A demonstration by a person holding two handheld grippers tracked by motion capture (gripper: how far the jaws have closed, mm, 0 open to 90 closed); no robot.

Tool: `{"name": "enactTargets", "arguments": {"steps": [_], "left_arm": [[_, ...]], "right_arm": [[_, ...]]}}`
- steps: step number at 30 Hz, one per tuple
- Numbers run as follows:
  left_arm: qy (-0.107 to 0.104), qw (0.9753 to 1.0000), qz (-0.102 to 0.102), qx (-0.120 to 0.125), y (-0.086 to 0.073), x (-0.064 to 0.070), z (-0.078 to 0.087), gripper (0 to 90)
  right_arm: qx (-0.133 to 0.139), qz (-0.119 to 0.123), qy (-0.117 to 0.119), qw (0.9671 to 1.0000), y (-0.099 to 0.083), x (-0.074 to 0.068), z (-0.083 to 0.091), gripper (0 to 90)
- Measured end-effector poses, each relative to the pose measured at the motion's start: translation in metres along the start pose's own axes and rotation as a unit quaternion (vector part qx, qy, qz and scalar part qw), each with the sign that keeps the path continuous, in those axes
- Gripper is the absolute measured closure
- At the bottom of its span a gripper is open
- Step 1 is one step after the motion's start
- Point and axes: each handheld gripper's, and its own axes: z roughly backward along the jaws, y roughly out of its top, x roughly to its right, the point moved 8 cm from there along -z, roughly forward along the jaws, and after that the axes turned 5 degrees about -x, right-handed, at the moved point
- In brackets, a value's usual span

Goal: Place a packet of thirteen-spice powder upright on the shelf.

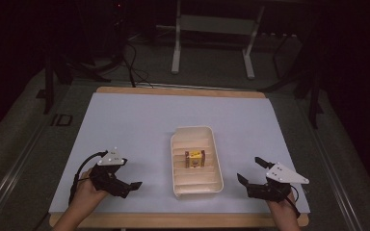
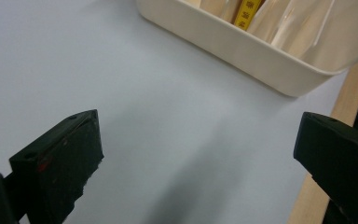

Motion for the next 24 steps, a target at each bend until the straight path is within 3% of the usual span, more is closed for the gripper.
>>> {"name": "enactTargets", "arguments": {"steps": [16, 18, 24], "left_arm": [[-0.001, 0.9999, 0.006, -0.008, -0.028, 0.007, 0.003, 1.5], [0.009, 0.9999, 0.004, -0.013, -0.033, 0.007, 0.003, 1.5], [0.002, 0.9997, 0.011, -0.020, -0.039, 0.006, -0.001, 1.5]], "right_arm": [[0.000, -0.002, 0.001, 1.0000, 0.000, 0.001, 0.000, 14.1], [-0.001, -0.003, 0.001, 1.0000, -0.001, 0.001, 0.000, 14.1], [0.002, 0.000, 0.003, 1.0000, 0.000, 0.001, -0.001, 14.1]]}}
